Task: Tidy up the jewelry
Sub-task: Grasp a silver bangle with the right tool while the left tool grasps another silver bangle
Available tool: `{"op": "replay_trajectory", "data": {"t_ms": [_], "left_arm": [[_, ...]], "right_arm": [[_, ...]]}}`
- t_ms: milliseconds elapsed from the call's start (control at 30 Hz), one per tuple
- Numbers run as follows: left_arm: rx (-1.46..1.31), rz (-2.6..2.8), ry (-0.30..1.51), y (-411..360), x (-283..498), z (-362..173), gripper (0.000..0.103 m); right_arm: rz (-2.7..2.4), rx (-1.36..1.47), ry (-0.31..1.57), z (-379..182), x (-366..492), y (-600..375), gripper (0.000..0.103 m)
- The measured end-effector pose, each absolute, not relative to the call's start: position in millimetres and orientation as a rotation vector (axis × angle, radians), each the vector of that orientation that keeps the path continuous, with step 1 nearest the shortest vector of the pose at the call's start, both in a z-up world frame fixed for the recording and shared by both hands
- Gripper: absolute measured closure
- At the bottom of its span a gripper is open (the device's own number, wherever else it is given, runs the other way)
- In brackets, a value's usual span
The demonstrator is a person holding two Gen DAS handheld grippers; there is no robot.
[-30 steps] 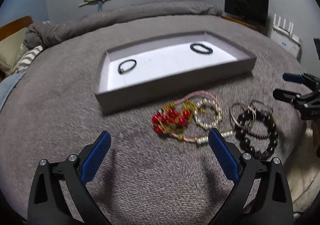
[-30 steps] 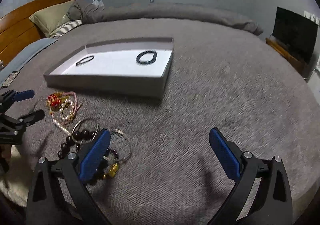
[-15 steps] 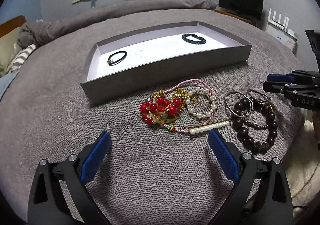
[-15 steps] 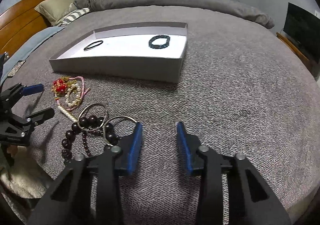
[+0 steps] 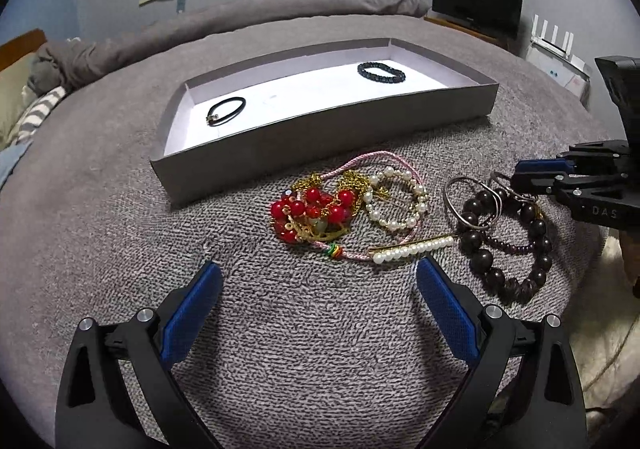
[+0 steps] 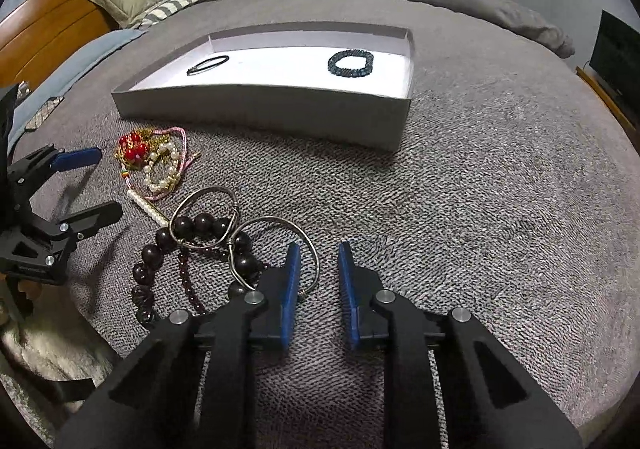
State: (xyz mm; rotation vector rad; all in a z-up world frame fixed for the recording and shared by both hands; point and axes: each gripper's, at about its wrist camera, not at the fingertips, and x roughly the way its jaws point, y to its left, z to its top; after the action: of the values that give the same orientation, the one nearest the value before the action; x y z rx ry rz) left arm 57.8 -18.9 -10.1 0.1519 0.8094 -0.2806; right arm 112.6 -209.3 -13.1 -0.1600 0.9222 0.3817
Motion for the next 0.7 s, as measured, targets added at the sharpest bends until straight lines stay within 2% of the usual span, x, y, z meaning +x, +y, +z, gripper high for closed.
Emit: {"op": "replay_trajectory", "data": {"t_ms": [333,367,433,500,700], "left_arm": [[0.146,-0.294,0.813,-21.6,58.8,-10.4,0.004],[0.138,-0.304,0.816,-22.3,59.1,-10.0,0.004],[0.123,-0.321,0.826,-26.1,60.8,-8.5,0.004],[0.121,-0.343,0.825,-31.2,61.7,-5.6,0.004],[0.143,-0.407,0.807,-57.8,65.4,5.4,0.004]], "right_arm": [[0.388,-0.214,0.933,-16.3,117.9,-198.6,0.084],[0.39,-0.219,0.931,-16.3,117.2,-198.6,0.085],[0.39,-0.21,0.926,-15.7,116.8,-199.2,0.096],[0.395,-0.189,0.922,-15.1,115.3,-201.8,0.1],[0.411,-0.122,0.876,-6.3,107.7,-215.5,0.1]]}}
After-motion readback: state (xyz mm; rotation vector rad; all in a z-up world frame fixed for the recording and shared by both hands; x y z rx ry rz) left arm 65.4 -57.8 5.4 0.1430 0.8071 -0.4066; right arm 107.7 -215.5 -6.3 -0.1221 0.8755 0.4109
